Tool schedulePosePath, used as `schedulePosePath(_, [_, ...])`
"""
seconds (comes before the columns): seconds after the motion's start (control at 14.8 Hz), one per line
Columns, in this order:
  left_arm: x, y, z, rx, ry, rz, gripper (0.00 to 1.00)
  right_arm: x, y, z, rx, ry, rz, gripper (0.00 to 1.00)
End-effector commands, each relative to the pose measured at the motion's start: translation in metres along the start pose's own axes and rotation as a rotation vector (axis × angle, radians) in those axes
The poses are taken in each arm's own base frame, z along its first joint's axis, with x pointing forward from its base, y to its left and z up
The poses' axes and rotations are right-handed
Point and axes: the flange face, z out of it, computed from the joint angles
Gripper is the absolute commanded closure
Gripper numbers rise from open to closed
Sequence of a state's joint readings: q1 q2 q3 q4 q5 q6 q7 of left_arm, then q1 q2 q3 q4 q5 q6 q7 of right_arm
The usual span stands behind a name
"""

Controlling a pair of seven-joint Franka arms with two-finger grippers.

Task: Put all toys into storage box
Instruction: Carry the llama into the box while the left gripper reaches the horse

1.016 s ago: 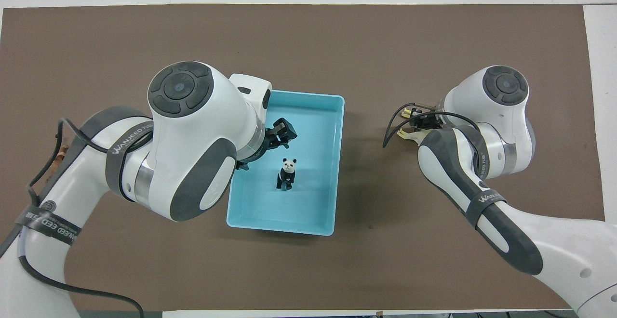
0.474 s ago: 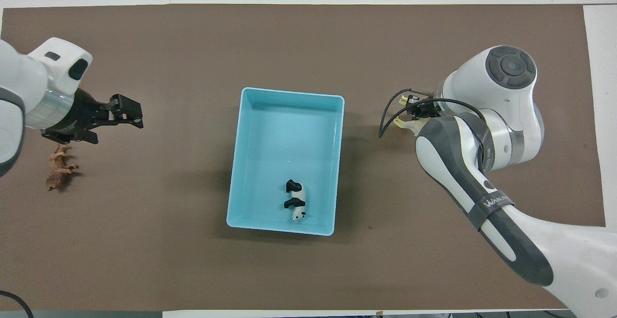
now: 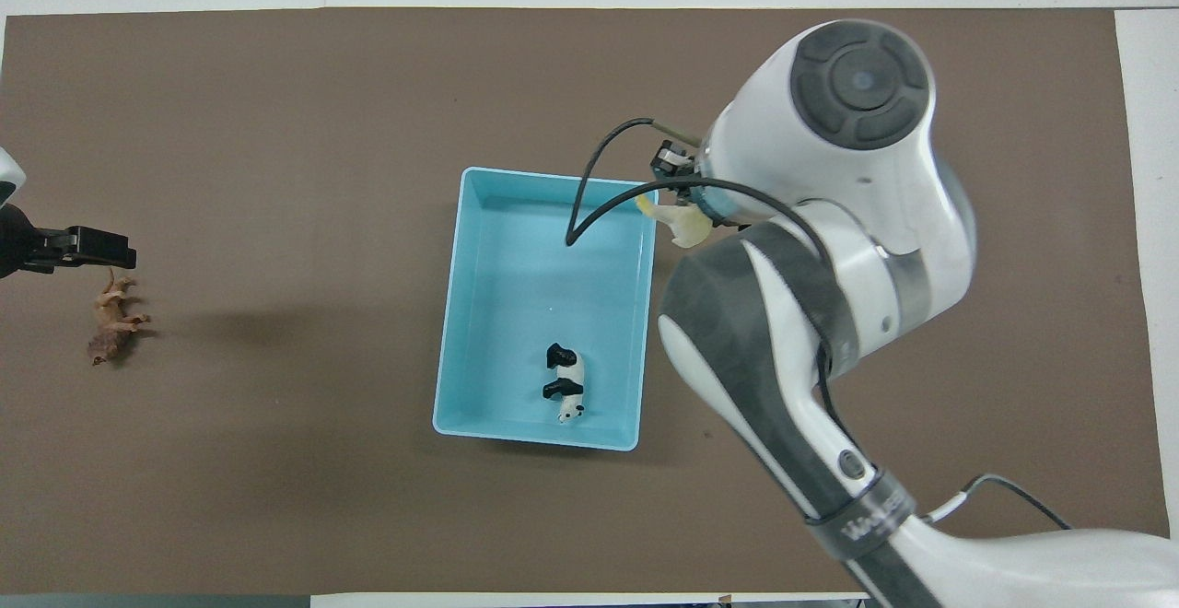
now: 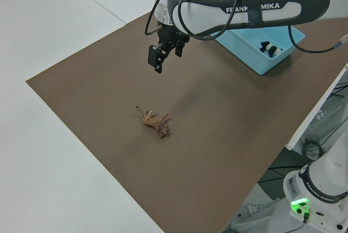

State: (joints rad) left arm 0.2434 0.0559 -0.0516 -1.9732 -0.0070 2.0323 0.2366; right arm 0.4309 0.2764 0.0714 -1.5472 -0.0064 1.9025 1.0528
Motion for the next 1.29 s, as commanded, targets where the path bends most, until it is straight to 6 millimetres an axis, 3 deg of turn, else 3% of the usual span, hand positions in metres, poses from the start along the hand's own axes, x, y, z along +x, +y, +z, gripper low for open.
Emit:
schedulePosePath(0.0, [-0.015,-0.018,0.032,0.033,0.051,0.051,0.00,-0.041,-0.032,0.006,0.005,-0.003,0.029,1.00])
schedulePosePath(0.07, [-0.015,-0.020,0.045,0.034,0.051,0.067,0.00,-0.050,-0.037,0.005,0.020,-0.009,0.034,1.00])
schedulePosePath(0.2, [-0.018,-0.043,0.061,0.075,0.060,0.083,0.00,-0.066,-0.048,0.004,0.058,-0.009,0.033,0.97])
schedulePosePath(0.27, [-0.021,-0.050,0.065,0.087,0.074,0.087,0.00,-0.068,-0.049,0.005,0.057,-0.010,0.032,0.82])
schedulePosePath(0.34, [-0.030,-0.061,0.073,0.088,0.073,0.068,0.00,-0.070,-0.051,0.004,0.058,-0.010,0.027,0.52])
schedulePosePath(0.41, [-0.032,-0.063,0.076,0.092,0.084,0.063,0.00,-0.075,-0.052,0.002,0.061,-0.008,0.017,0.10])
schedulePosePath(0.47, [-0.033,-0.064,0.080,0.097,0.102,0.060,0.00,-0.078,-0.053,0.002,0.058,-0.006,0.012,0.00])
schedulePosePath(0.68, [-0.050,-0.084,0.102,0.100,0.119,0.000,0.00,-0.083,-0.056,0.000,0.060,-0.008,0.003,0.00])
schedulePosePath(0.81, [-0.060,-0.084,0.119,0.092,0.106,-0.013,0.00,-0.083,-0.055,0.000,0.049,-0.009,0.003,0.00])
schedulePosePath(0.88, [-0.063,-0.082,0.127,0.089,0.100,-0.014,0.00,-0.073,-0.049,0.002,0.028,-0.004,0.001,0.00])
schedulePosePath(1.02, [-0.062,-0.081,0.136,0.089,0.116,-0.041,0.00,-0.029,-0.027,0.009,0.001,0.014,-0.069,0.00])
schedulePosePath(1.22, [-0.062,-0.080,0.143,0.076,0.107,-0.144,0.00,0.061,0.036,0.025,-0.039,0.004,-0.299,0.00])
